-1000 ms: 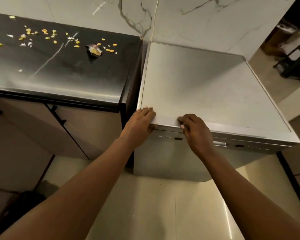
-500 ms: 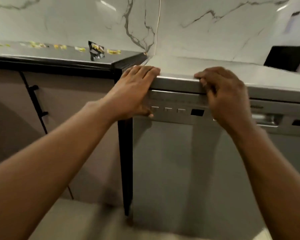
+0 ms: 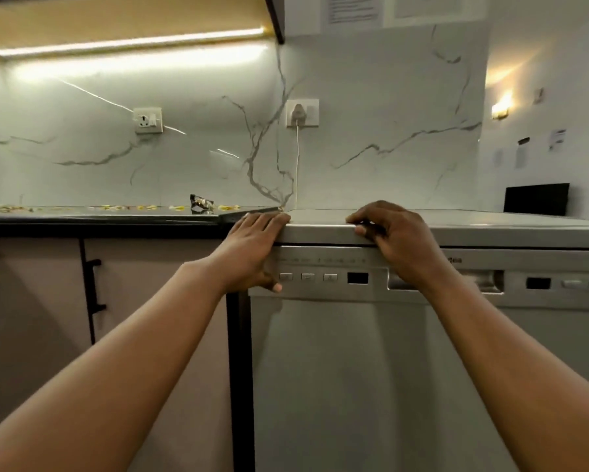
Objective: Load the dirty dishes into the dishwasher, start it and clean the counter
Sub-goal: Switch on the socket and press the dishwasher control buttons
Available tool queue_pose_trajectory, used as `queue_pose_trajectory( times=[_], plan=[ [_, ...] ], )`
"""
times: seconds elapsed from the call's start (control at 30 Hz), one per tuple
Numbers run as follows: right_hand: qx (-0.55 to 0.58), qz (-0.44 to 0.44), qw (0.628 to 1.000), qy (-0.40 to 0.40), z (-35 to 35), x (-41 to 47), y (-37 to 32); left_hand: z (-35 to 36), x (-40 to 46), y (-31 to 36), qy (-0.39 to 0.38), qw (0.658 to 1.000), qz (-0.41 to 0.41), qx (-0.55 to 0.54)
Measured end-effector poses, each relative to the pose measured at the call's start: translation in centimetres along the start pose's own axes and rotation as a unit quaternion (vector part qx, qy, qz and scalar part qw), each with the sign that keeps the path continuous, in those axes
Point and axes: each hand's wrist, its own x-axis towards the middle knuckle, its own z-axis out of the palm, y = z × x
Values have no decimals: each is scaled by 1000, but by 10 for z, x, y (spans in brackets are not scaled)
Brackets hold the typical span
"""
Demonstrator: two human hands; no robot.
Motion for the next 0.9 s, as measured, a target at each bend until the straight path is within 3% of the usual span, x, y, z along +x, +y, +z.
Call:
queue_pose_trajectory(
  times=[0.1, 0.27, 0.43, 0.9],
  plan=[
    [-13, -16, 999, 26, 8, -5, 0, 8, -1, 4, 31, 999, -9, -8],
    [-29, -2, 1000, 9, 7, -3, -3, 5, -2, -5, 14, 999, -2, -40],
    [-49, -14, 998, 38, 13, -7, -6, 16, -1, 0, 80, 997, -5, -20],
    [-70, -34, 994, 71, 24, -10, 3, 24, -1, -2, 101, 995, 4, 10]
  ],
)
